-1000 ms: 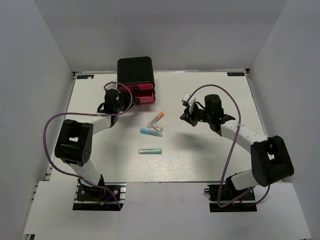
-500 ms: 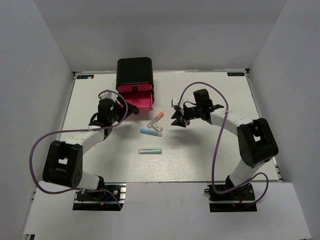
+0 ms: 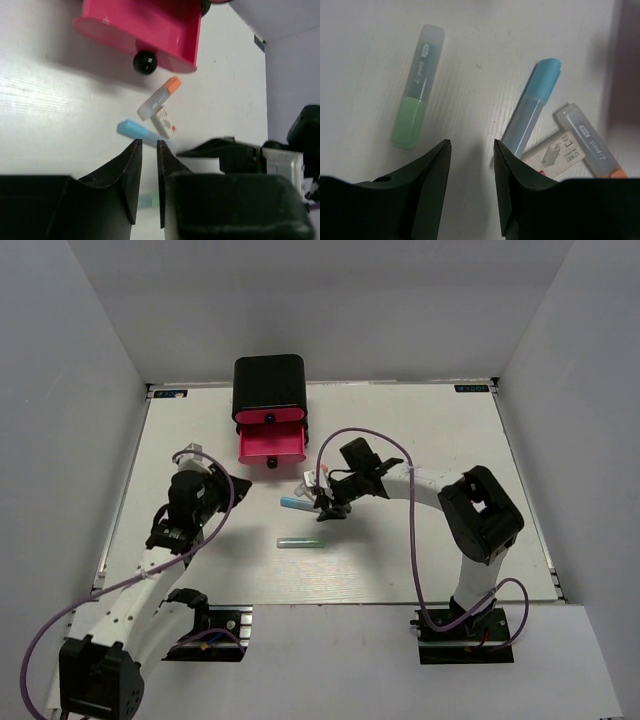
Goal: Sort the stationery into containers
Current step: Pick up the pen from the center of the board.
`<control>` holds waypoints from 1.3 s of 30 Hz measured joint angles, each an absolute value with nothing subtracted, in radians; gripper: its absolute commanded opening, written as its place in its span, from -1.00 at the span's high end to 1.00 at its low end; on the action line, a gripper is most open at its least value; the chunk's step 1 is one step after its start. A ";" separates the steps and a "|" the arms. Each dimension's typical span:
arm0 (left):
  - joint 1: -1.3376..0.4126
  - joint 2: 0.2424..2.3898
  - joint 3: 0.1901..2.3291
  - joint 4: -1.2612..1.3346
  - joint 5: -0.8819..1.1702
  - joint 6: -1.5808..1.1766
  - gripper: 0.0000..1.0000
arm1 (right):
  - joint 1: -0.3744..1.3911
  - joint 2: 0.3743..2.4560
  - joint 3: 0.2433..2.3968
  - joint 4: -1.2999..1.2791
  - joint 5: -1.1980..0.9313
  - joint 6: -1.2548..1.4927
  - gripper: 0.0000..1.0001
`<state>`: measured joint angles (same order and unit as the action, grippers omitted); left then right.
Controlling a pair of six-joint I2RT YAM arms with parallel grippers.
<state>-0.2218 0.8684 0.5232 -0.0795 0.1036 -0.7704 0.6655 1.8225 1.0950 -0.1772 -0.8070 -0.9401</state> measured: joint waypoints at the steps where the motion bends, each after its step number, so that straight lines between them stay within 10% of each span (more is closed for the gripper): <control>1: -0.222 0.839 0.511 -0.106 0.110 -0.772 0.29 | 0.675 1.832 1.102 -0.167 -0.790 -0.926 0.08; 11: -0.222 0.603 0.431 -0.368 0.155 -0.799 -0.18 | 0.737 1.932 1.203 -0.073 -0.630 -0.839 0.06; 24: -0.222 0.646 0.554 -0.487 0.296 -0.605 -0.15 | 0.788 2.036 1.313 -0.139 -0.526 -0.849 0.39; 31: -0.222 0.698 0.575 -0.479 0.416 -0.464 -0.15 | 0.789 2.025 1.311 -0.168 -0.532 -0.859 1.00; 39: -0.222 0.710 0.575 -0.464 0.466 -0.415 -0.13 | 0.749 1.848 1.323 -0.325 -0.638 -0.767 1.00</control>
<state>-0.2218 0.7097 0.5751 -0.4641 0.4660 -0.4149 0.7490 1.8477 1.3228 -0.3252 -0.6380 -0.7673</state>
